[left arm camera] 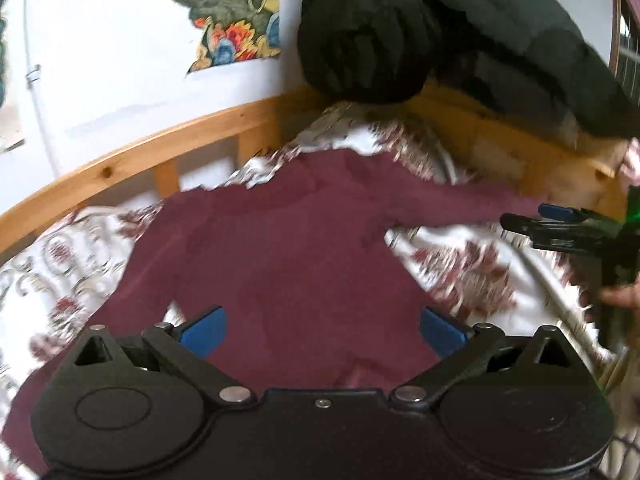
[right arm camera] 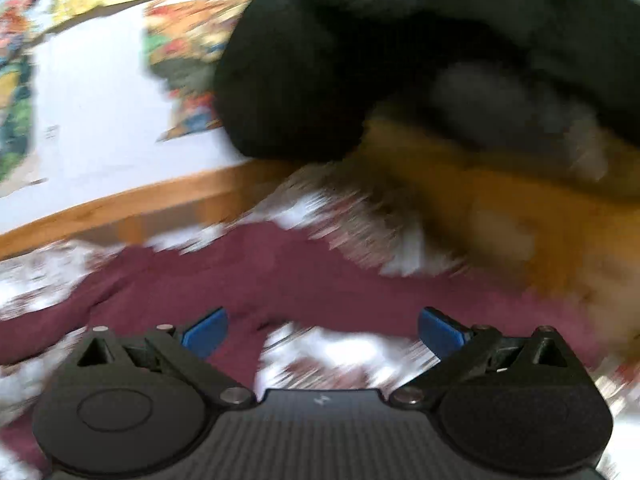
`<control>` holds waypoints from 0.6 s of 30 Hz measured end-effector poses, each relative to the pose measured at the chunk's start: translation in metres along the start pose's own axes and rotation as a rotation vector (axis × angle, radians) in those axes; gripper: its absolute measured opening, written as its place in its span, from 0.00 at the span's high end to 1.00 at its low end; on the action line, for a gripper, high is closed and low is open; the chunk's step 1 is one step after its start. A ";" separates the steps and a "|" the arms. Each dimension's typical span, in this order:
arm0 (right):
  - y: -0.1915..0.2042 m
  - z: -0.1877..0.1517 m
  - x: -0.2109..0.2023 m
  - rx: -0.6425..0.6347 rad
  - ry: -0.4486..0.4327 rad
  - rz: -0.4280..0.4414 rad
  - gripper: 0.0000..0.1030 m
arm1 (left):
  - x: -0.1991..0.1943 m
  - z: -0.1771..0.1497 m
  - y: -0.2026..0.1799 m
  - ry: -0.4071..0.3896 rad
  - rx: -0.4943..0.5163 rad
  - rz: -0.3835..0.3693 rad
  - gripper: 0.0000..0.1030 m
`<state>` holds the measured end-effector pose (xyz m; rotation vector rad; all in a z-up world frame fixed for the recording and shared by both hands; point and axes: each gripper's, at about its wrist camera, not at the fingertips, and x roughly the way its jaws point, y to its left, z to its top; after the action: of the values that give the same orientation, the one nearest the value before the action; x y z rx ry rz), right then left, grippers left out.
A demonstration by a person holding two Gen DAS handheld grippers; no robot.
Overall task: Fold small clothes
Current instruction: 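Reach the right gripper to the sleeve cuff nearest it and close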
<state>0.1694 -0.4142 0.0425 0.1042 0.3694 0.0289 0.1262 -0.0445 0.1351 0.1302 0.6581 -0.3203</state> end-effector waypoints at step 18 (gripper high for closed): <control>-0.166 -0.043 0.061 0.604 0.058 -0.310 0.01 | 0.105 -0.028 -0.050 0.028 0.024 -0.141 0.01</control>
<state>0.2119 -0.5724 -0.0366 0.6424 0.4397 -0.3898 0.1713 -0.1118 0.0470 0.1116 0.6932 -0.4632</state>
